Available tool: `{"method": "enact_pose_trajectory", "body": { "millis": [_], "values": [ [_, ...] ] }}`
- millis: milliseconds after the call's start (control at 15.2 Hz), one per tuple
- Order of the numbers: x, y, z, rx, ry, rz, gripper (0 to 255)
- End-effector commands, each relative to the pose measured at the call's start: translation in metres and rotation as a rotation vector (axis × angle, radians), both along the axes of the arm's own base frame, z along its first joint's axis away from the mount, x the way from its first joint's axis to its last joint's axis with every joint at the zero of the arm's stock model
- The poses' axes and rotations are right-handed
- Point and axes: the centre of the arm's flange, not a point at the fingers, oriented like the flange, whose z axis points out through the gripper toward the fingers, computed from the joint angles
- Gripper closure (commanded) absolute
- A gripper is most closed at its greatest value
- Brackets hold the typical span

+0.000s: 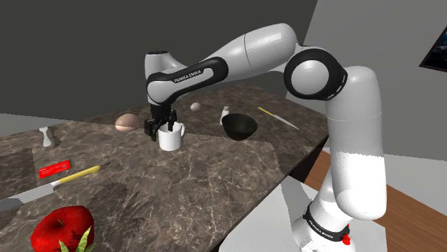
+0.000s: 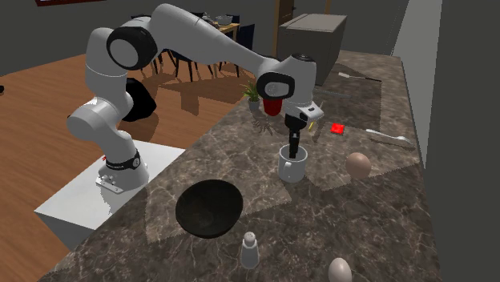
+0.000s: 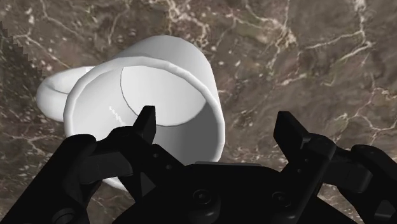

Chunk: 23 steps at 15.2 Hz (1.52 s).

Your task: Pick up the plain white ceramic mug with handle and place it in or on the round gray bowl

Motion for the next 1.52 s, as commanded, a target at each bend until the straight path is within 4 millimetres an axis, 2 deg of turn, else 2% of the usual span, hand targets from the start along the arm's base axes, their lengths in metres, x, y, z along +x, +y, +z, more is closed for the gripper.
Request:
{"method": "enact_pose_trajectory", "body": {
  "millis": [0, 594, 1452],
  "values": [
    [0.000, 0.000, 0.000, 0.000, 0.000, 0.000, 255],
    [0.000, 0.000, 0.000, 0.000, 0.000, 0.000, 255],
    [0.000, 0.000, 0.069, 0.000, 0.000, 0.000, 255]
  ]
}}
